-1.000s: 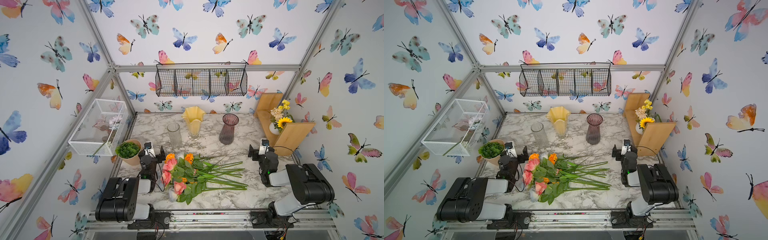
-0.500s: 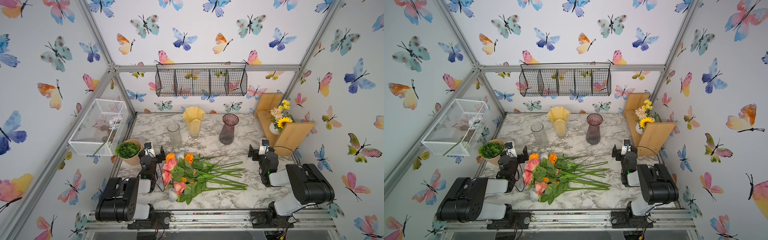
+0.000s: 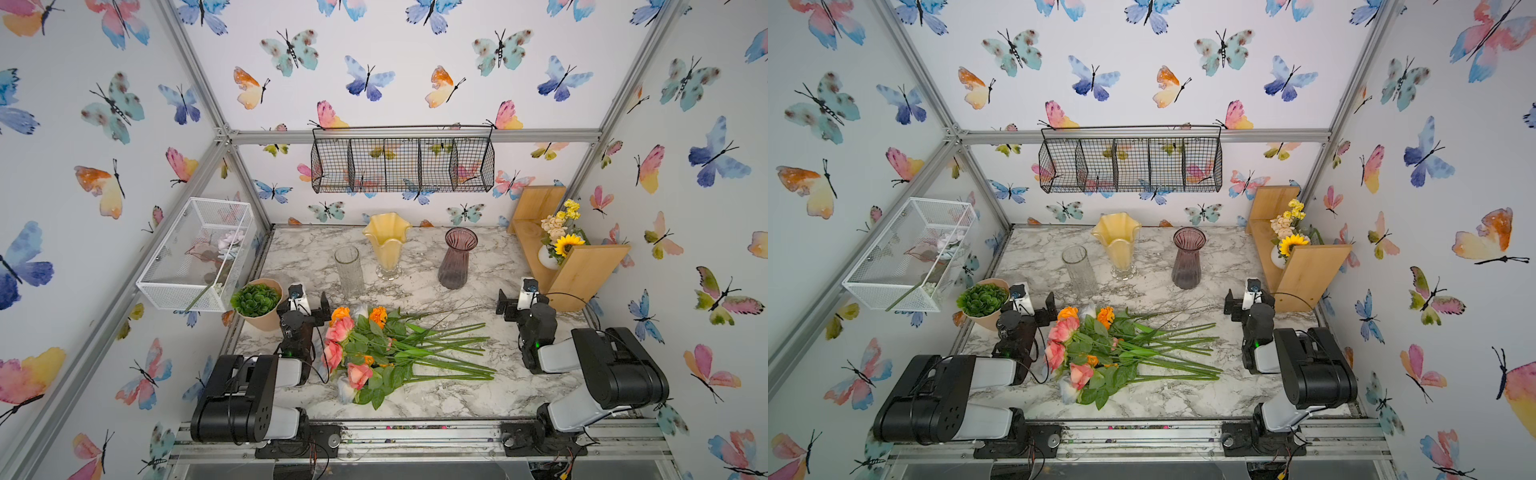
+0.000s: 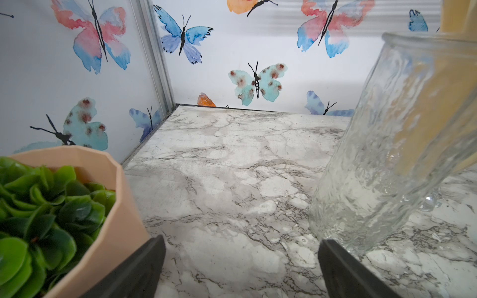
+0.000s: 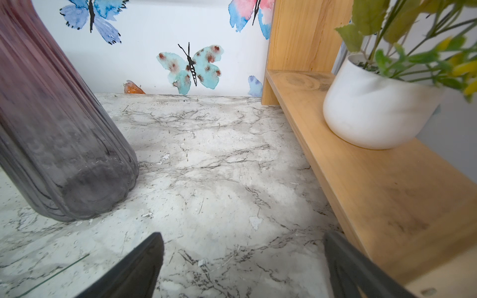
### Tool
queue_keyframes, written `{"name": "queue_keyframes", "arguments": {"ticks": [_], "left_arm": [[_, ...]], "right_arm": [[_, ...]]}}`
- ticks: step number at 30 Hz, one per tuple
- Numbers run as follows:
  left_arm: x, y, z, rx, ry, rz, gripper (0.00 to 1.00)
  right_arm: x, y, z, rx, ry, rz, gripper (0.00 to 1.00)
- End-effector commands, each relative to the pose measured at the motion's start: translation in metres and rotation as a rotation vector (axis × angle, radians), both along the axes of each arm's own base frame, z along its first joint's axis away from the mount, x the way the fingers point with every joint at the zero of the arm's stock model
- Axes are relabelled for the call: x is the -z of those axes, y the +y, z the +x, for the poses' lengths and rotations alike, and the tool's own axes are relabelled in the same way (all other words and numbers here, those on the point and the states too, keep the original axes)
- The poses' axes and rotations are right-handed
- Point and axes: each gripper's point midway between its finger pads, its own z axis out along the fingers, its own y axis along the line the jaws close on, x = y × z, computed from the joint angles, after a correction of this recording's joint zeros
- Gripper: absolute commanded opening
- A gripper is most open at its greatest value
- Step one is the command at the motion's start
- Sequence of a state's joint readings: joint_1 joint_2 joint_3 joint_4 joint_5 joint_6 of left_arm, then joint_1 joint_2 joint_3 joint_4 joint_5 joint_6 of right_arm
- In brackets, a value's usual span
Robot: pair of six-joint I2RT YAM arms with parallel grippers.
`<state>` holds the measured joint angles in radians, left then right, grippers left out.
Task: Arrange the flowers in different vases according to their colors
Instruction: Pick up the flower at the center of the board.
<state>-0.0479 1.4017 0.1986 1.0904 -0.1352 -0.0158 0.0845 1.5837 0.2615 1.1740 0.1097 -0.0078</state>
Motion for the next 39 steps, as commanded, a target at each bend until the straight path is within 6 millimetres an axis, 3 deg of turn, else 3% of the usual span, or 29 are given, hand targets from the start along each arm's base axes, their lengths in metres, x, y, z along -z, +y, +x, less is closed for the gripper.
{"name": "queue_keyframes", "arguments": {"ticks": [1, 7, 12, 21, 26, 30, 34, 39], "left_arm": [[0.000, 0.004, 0.000, -0.025, 0.000, 0.001, 0.99], [0.000, 0.004, -0.002, -0.029, -0.005, 0.000, 0.99], [-0.013, 0.027, -0.032, -0.162, -0.121, -0.045, 0.99], [-0.020, 0.021, -0.031, -0.146, -0.125, -0.021, 0.99], [-0.020, 0.025, -0.013, -0.223, 0.053, -0.015, 0.99], [-0.034, 0.032, -0.015, -0.306, 0.115, -0.064, 0.99], [-0.056, 0.046, -0.023, -0.449, 0.154, -0.084, 0.99], [-0.086, 0.073, -0.052, -0.761, 0.240, -0.132, 0.99]], "right_arm": [[-0.003, 0.002, 0.001, -0.011, -0.007, 0.013, 0.98], [-0.004, 0.001, -0.001, -0.006, -0.013, 0.013, 0.99], [-0.007, 0.007, -0.005, -0.021, -0.035, -0.006, 0.98], [-0.015, 0.001, -0.010, 0.035, -0.074, -0.008, 0.98], [-0.036, -0.005, -0.025, 0.059, -0.132, 0.005, 0.99], [-0.060, 0.000, -0.020, 0.037, -0.103, 0.039, 0.98], [-0.113, 0.026, -0.021, -0.103, -0.163, 0.145, 0.98], [-0.163, 0.030, -0.023, -0.078, -0.015, 0.307, 0.98]]}}
